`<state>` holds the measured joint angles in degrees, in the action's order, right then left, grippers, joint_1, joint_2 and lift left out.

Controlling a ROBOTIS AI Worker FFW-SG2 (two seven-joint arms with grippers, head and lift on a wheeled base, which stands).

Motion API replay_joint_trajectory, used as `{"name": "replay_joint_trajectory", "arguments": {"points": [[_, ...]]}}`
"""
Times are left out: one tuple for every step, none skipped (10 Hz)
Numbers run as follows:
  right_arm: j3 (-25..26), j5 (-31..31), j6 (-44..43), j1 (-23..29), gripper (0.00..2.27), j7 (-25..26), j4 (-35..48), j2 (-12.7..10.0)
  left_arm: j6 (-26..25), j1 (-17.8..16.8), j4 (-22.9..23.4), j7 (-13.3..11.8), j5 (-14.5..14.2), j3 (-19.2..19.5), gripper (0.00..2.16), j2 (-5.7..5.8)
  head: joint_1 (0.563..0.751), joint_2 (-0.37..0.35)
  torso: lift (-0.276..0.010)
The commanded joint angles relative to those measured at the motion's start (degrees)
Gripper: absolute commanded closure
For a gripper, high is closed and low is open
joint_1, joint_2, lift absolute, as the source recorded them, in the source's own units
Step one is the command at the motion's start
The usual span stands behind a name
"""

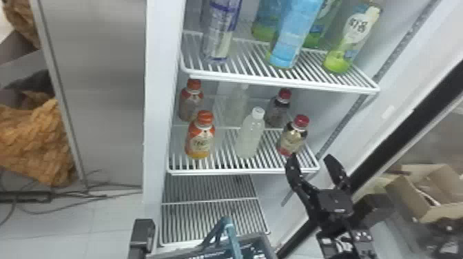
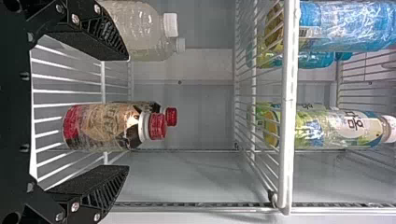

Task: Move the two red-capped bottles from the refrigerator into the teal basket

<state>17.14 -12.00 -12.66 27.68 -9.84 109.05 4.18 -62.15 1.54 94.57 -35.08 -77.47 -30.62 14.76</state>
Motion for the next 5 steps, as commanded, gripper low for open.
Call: {"name": "replay_joint_trajectory", "arguments": {"points": [[0.0, -0.1, 0.0, -0.1, 0.19, 0.0, -0.1, 0.0, 0.0, 0.0, 0.0, 0.0, -0.1, 0.0, 1.11, 0.0, 0.695, -0.35, -0.228], [0.0, 0.0, 0.0, -0.3, 0.19, 0.0, -0.1, 0.1, 0.0, 0.0, 0.0, 0.0, -0.1, 0.0, 1.11, 0.0, 0.695, -0.35, -0.228], [-0.1, 0.1, -0.1, -0.5, 0.19, 0.0, -0.3, 0.2, 0.0, 0.0, 0.0, 0.0, -0.1, -0.1, 1.11, 0.0, 0.695, -0.35, -0.228], [-0.1, 0.2, -0.3, -0.7, 0.19, 0.0, -0.4, 0.2, 0.0, 0.0, 0.0, 0.0, 0.2, -0.1, 1.11, 0.0, 0.695, -0.35, -0.228], [-0.1, 0.2, -0.3, -0.8, 0.19, 0.0, -0.6, 0.2, 0.1, 0.0, 0.0, 0.0, 0.2, 0.0, 1.11, 0.0, 0.695, -0.35, -0.228]]}}
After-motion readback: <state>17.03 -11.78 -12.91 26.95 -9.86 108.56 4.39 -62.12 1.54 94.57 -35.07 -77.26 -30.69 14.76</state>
